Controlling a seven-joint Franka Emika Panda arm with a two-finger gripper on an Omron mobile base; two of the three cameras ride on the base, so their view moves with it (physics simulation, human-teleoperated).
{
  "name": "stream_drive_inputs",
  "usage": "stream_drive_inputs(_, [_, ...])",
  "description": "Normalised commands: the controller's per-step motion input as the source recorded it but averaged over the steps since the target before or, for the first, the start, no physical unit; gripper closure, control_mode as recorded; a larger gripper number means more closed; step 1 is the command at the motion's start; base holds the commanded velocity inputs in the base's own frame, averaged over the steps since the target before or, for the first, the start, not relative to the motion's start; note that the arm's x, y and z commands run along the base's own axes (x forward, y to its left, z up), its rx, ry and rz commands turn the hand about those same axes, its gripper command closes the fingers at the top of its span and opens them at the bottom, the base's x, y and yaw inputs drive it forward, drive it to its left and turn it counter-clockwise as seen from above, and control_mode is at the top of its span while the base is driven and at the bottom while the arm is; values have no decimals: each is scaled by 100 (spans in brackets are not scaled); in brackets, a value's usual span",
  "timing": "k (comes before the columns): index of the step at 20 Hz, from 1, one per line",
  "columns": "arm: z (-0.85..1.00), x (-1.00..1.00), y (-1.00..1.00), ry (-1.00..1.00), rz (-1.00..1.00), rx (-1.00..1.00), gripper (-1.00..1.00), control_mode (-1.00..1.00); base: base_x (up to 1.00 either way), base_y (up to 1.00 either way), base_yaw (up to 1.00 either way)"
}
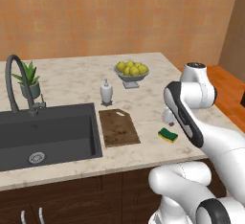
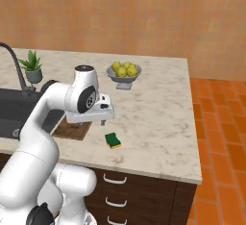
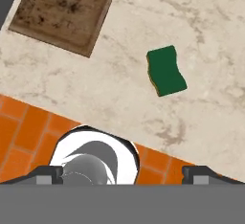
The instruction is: Pick up the sponge from the counter and clean the cutting board by briefly scrubbing or pressing down on the cutting board. Once finished, release the sponge.
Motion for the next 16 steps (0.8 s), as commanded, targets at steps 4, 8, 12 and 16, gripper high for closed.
stream_drive_inputs(4, [-53,35,-15,0,12,0,-100,-100,0,0,0])
stream_drive_inputs(8, [-52,38,-17,1,11,0,-100,-100,0,0,0])
stream_drive_inputs(12, [-36,37,-7,3,8,0,-100,-100,0,0,0])
stream_drive_inputs(16, [-33,43,-2,0,4,0,-100,-100,0,0,0])
